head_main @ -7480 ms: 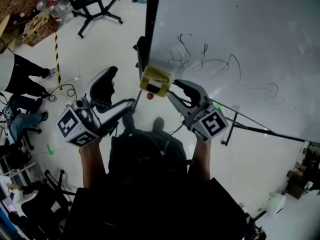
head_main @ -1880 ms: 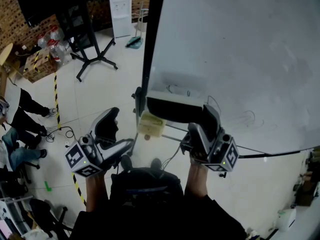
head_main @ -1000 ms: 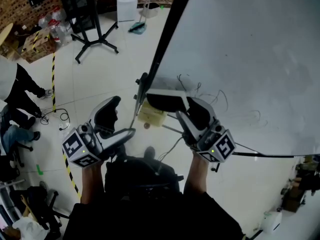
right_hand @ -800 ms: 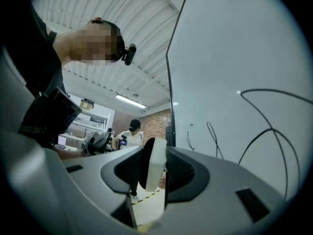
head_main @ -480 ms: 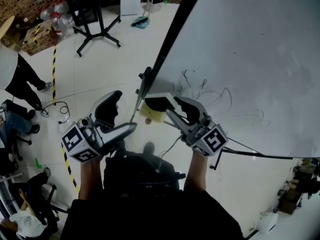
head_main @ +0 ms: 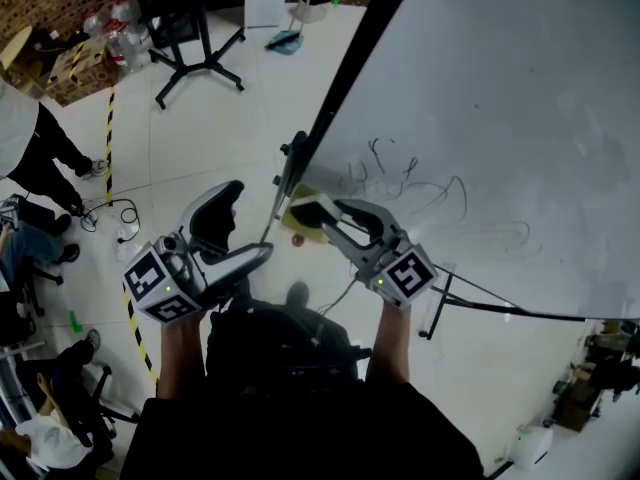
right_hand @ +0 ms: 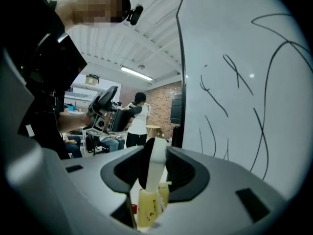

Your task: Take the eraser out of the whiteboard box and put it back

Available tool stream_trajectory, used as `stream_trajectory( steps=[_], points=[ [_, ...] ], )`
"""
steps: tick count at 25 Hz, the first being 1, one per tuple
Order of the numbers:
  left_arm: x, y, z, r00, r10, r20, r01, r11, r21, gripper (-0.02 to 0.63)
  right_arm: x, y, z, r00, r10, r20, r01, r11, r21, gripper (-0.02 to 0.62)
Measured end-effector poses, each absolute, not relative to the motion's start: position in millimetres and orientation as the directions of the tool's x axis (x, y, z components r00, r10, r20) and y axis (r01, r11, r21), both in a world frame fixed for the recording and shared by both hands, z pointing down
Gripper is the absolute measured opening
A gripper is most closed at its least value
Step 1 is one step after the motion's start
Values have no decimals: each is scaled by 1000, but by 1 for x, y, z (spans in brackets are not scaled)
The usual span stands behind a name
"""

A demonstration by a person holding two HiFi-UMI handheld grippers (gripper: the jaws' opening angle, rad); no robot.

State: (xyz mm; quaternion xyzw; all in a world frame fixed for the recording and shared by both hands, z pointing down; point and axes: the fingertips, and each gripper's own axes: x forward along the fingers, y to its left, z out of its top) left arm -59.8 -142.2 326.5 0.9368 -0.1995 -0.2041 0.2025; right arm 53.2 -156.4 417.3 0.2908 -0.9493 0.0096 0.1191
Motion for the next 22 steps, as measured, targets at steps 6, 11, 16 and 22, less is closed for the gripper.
stream_trajectory(
  steps=[6, 11, 16, 22],
  points=[
    [-61, -142, 329, 837, -461, -295, -297, -835, 463, 414, 50, -153, 445, -801, -519, 298, -531, 846, 47, 164],
    [-60, -142, 330, 838, -462, -292, -298, -835, 463, 414, 49, -155, 464, -788, -509, 345, -525, 849, 55, 164],
    [-60, -143, 332, 839, -461, -289, -300, -834, 463, 414, 46, -158, 482, -773, -502, 389, -516, 853, 74, 164],
    [-61, -144, 332, 839, -465, -283, -304, -832, 464, 414, 42, -159, 499, -766, -488, 418, -500, 861, 89, 164]
  ],
)
